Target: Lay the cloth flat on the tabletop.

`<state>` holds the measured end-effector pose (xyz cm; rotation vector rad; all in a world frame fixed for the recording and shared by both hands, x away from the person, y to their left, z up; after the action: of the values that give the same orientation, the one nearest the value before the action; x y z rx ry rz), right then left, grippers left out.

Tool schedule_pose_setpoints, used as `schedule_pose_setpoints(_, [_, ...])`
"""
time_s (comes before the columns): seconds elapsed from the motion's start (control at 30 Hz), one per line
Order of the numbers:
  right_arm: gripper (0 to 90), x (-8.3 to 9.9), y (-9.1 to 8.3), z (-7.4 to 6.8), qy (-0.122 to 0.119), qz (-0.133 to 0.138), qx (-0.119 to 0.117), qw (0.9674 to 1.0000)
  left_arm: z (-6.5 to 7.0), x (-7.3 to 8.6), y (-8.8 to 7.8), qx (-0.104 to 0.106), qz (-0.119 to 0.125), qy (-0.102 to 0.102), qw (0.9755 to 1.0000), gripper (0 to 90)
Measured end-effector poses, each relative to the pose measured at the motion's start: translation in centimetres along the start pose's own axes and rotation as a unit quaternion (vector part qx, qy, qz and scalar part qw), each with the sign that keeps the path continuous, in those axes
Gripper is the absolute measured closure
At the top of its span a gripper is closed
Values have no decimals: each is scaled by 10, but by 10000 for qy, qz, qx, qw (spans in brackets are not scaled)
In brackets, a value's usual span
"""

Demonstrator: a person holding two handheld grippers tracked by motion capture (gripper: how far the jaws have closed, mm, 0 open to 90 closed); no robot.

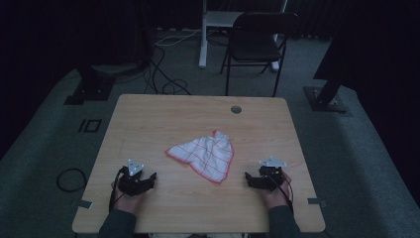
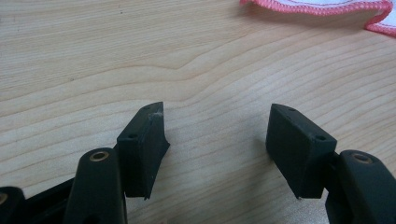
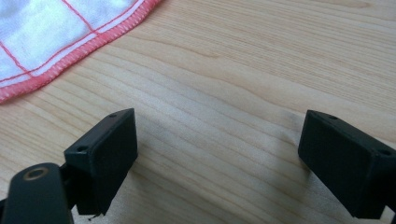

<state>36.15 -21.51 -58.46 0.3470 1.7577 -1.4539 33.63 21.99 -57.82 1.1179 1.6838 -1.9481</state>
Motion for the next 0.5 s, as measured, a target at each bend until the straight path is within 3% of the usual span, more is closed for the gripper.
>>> schedule_pose_setpoints(0.5, [160, 1, -2, -5, 50, 48, 54, 10000, 0, 0, 0, -33, -2, -14, 10000, 387])
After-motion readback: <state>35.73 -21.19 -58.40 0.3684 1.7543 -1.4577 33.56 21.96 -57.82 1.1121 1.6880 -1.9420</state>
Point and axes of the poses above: each handheld gripper's, and its own axes: y roughly forward along the jaws, x roughly out of its underside, z roughly to its right, the point moved 5 cm from there along y, roughly forward along the jaws
